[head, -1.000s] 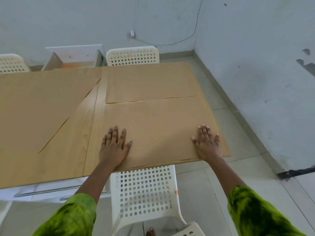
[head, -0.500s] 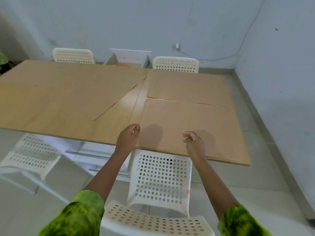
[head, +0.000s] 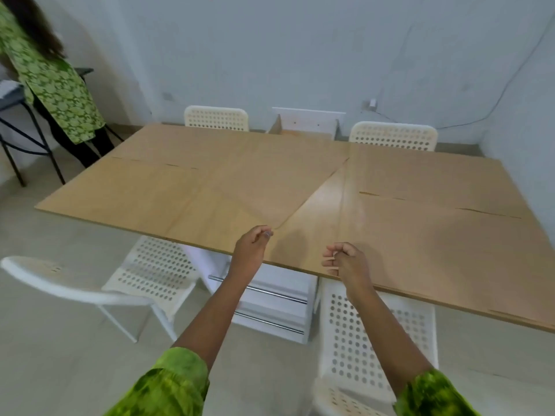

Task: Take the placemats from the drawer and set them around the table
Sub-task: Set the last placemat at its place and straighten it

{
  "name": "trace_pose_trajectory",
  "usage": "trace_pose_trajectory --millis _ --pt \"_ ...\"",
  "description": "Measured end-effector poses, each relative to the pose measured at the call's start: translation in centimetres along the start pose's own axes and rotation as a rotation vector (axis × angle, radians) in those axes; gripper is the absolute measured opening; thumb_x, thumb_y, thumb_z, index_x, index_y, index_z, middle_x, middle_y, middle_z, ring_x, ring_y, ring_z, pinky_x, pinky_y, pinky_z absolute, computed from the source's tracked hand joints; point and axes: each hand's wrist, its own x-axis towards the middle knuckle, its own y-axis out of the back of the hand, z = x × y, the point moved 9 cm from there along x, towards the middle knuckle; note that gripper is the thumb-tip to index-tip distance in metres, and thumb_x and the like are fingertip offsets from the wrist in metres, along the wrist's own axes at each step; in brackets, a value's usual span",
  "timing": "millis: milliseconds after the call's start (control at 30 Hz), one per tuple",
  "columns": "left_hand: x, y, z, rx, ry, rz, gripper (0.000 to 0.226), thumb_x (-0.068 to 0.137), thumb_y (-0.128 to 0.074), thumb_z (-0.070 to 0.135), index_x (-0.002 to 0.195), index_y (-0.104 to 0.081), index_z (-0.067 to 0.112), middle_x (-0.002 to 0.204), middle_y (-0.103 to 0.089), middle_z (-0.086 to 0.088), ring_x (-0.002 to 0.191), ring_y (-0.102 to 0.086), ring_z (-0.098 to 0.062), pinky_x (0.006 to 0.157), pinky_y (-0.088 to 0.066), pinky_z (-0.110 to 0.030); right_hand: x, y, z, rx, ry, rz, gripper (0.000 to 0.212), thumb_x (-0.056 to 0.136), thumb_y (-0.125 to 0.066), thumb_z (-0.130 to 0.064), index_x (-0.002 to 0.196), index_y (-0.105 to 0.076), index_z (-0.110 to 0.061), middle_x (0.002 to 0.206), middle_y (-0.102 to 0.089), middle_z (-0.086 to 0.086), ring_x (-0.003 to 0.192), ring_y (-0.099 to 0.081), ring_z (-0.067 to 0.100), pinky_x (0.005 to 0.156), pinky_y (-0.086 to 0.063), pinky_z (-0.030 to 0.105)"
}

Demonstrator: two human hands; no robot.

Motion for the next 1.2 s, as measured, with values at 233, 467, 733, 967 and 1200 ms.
trace_pose_trajectory --millis 233,467,733,967,1200 --pt "4.9 8.4 -3.4 -0.129 0.107 0.007 0.027 0.097 -0.042 0.016 0.117 -0.059 0.009 0.107 -0.062 -0.001 0.097 -0.056 -0.018 0.074 -0.044 -0.026 2.1 -10.6 -1.7 -0.106 0.015 -0.025 0.022 0.089 -0.039 -0.003 0.091 -0.058 -0.012 0.085 -0.060 0.002 0.071 -0.057 0.015 0.062 -0.046 0.026" --pt "11.3 9.5 -6.8 -0.228 0.304 -0.076 0.022 0.096 -0.045 0.021 0.113 -0.058 0.013 0.109 -0.058 -0.003 0.093 -0.055 -0.018 0.068 -0.040 -0.028 10.0 -18.2 -3.3 -0.510 0.106 -0.122 0.030 0.087 -0.050 -0.006 0.115 -0.060 -0.006 0.116 -0.058 0.010 0.100 -0.054 0.020 0.084 -0.039 0.026" --pt "19.3 9.4 -10.1 -0.310 0.564 -0.162 0.030 0.097 -0.044 0.024 0.123 -0.046 0.010 0.113 -0.046 -0.007 0.100 -0.051 -0.026 0.081 -0.042 -0.035 17.0 -24.2 -1.9 -1.376 0.117 -0.370 0.072 0.089 -0.047 -0.019 0.150 -0.009 -0.025 0.160 0.002 0.010 0.146 -0.004 0.035 0.114 -0.015 0.053" --pt "23.3 7.6 -10.6 -0.231 0.796 -0.276 0.028 0.093 -0.047 0.031 0.099 -0.048 0.004 0.083 -0.055 -0.008 0.069 -0.056 -0.022 0.067 -0.044 -0.032 19.6 -26.4 -2.3 -1.632 0.189 -0.422 0.067 0.093 -0.040 -0.017 0.150 -0.005 -0.022 0.158 -0.008 0.016 0.136 -0.029 0.045 0.109 -0.034 0.049" --pt "24.3 4.2 -10.3 -0.460 0.838 -0.313 0.028 0.093 -0.050 0.028 0.106 -0.051 0.003 0.089 -0.058 -0.010 0.095 -0.058 -0.027 0.088 -0.042 -0.035 19.8 -26.3 -5.8 -1.596 0.371 -0.362 0.058 0.092 -0.035 -0.010 0.148 -0.020 -0.017 0.138 -0.050 0.012 0.112 -0.057 0.034 0.087 -0.046 0.036"
